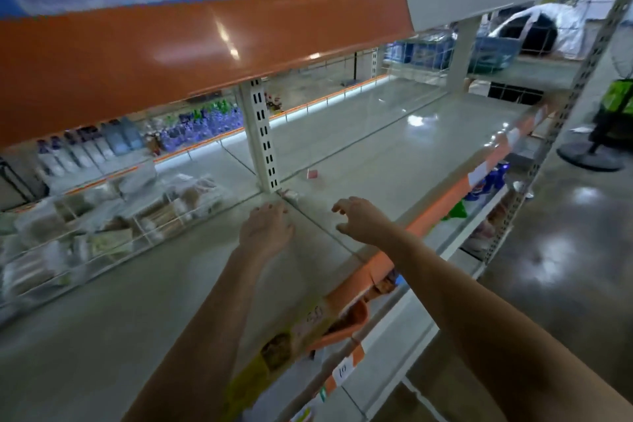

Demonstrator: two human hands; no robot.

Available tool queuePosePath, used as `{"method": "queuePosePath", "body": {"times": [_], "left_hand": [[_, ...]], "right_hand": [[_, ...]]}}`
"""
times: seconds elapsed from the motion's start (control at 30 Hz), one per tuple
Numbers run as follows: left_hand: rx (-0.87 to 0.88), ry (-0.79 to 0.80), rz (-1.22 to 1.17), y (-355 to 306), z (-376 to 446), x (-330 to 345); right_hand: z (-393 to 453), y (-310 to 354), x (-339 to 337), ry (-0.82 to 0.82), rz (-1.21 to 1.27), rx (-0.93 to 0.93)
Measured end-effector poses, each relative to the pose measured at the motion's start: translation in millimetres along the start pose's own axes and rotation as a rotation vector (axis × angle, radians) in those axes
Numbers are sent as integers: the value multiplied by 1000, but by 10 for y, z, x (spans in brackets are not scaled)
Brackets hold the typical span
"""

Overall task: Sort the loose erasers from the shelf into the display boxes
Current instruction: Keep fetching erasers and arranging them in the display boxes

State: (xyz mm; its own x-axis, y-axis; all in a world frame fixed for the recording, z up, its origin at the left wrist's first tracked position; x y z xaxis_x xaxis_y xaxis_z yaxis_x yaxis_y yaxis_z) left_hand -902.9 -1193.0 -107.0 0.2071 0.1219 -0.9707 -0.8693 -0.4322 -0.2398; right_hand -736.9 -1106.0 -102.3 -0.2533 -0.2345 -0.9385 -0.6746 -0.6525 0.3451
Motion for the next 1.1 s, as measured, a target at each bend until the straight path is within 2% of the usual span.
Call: {"method": "queuePosePath", "body": {"times": [0.1,0.33,0.5,0.67,0.83,0.97,1.1], "left_hand": [[-15,8,26,-7,292,54],[-128,-110,-53,-50,721,126],[-298,-173,-186,-151,837,224],[-462,-254,-183,-271,894,284],[-572,-269,-196,-337,904,351],[-655,-342,-226,-325,818,404],[-646,-392,-240,-363,658,369]], "right_hand": [[312,-168,70,17,-1,2],[1081,-379,24,13,-1,-24],[1508,-363,42,-5,13,-125],[1772,-304,114,4,-5,-147],[1844,-348,168,-32,107,-166],[1838,-476,151,-62,133,-370],[1805,-658,116,-3,364,-306]]}}
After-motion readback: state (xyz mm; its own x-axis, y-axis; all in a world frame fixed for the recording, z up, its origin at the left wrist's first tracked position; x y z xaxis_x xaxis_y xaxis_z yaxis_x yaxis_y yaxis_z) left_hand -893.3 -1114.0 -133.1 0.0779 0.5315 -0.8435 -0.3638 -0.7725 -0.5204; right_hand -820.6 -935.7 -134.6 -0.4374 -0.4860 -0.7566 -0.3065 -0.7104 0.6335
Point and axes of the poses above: each hand's wrist, its own z-axis towards the middle knuckle, its own x-axis out of the palm, y = z × x, the point moved 3 cm from there along z, towards the middle knuckle, and after that the axes turned 2 degrees about -x, right-handed, at the moved point
